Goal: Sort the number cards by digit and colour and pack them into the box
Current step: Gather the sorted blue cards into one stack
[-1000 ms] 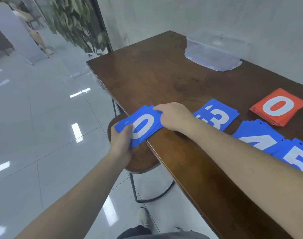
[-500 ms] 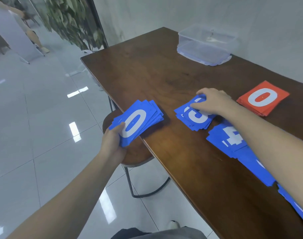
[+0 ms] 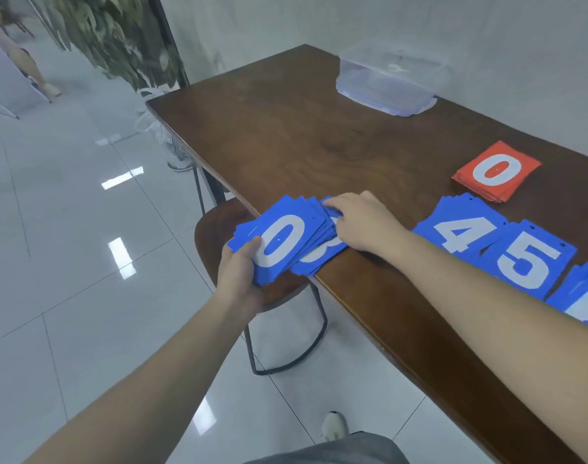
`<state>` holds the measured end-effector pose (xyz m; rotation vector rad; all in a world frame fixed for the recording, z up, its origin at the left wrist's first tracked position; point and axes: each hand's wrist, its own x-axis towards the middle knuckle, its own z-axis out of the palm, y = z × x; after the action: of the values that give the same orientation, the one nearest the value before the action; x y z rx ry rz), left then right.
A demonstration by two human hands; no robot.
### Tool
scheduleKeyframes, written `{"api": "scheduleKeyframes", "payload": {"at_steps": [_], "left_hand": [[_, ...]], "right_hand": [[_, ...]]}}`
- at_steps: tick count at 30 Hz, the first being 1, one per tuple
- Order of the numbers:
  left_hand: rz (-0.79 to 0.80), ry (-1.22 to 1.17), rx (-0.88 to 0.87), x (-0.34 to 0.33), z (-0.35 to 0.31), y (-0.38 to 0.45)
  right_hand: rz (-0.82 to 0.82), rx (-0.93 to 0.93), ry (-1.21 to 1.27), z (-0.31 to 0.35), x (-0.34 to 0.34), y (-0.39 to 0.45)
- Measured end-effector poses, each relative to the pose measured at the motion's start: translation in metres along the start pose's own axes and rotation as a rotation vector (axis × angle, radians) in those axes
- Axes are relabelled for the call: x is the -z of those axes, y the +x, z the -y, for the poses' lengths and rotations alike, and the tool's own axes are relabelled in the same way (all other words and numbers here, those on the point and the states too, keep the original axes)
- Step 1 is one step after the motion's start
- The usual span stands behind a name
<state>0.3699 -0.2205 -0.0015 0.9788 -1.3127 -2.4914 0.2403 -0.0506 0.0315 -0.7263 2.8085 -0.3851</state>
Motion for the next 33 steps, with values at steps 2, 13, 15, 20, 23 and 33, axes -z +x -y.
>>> {"api": "scheduleKeyframes", "payload": {"at_steps": [2,13,15,20,23,33], "left_hand": [[-0.008,0.034,0.021,0.002,0.001,-0.003],[0.14,0.082,-0.028,-0.002,-0.003,-0.022],[0.152,0.066,-0.017,-0.003,-0.003,-0.026],[0.211,0.049,-0.007,-0.004,0.003,-0.035],[0.199,0.021,0.053,-0.003,0.009,-0.042],[0.262,0.001,0.112,0.01,0.032,-0.056]], "right_hand": [[-0.001,0.029,0.112,0.012,-0.007,-0.011],[-0.323,-0.281,0.184,-0.094,0.031,-0.049],[-0.253,-0.395,0.094,-0.119,0.033,-0.058],[-0.099,-0.427,-0.041,-0.116,0.024,-0.075],[-0.101,-0.339,-0.028,-0.086,0.017,-0.079],[-0.173,-0.326,0.021,-0.046,-0.005,-0.108]]}}
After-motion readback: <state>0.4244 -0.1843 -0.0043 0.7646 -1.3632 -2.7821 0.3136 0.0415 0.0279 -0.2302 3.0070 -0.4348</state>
